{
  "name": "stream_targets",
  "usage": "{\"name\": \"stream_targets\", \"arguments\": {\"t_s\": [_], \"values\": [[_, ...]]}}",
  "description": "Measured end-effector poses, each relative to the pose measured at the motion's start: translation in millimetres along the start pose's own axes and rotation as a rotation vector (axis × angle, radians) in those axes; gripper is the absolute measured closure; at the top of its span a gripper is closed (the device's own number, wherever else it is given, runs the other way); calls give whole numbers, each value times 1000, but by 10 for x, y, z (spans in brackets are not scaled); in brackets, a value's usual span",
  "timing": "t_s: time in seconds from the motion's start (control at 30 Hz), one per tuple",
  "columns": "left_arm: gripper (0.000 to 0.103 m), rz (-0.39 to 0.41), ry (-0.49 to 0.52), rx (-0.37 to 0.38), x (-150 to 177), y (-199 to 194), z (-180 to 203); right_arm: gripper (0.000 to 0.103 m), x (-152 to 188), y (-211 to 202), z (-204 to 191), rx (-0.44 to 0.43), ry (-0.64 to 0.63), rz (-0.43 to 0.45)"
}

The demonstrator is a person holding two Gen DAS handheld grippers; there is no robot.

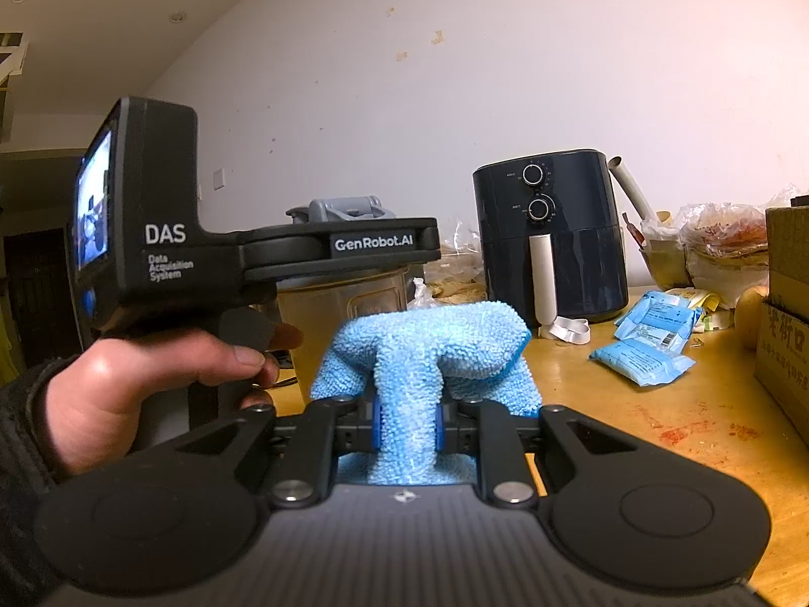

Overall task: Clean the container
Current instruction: 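Keep rubbing the bottle base on the cloth by rotating the left tool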

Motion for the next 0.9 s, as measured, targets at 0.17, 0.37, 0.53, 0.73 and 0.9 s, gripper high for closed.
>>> {"name": "stream_targets", "arguments": {"t_s": [0.17,0.37,0.53,0.73,0.9], "values": [[0,5,1,-31,-15,-17,17,88,-6,1,2,-1,-1,-3],[0,11,3,-68,-33,-39,38,88,4,7,-9,-3,0,-7],[1,10,0,-95,-42,-47,47,88,17,18,-8,-4,2,-11],[8,2,-7,-103,-37,-43,45,88,17,26,-12,-4,2,-10],[8,9,-5,-76,-31,-42,25,88,20,28,-6,-2,4,-12]]}}
Point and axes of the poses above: each gripper's, at about its wrist camera, not at the fingertips, and y roughly the way its jaws point, z to its right, x to its underside, the point moved 7 cm from there along y, roughly the way its jaws point, and after that the axes turned 1 degree about z, right-handed, at the moved point
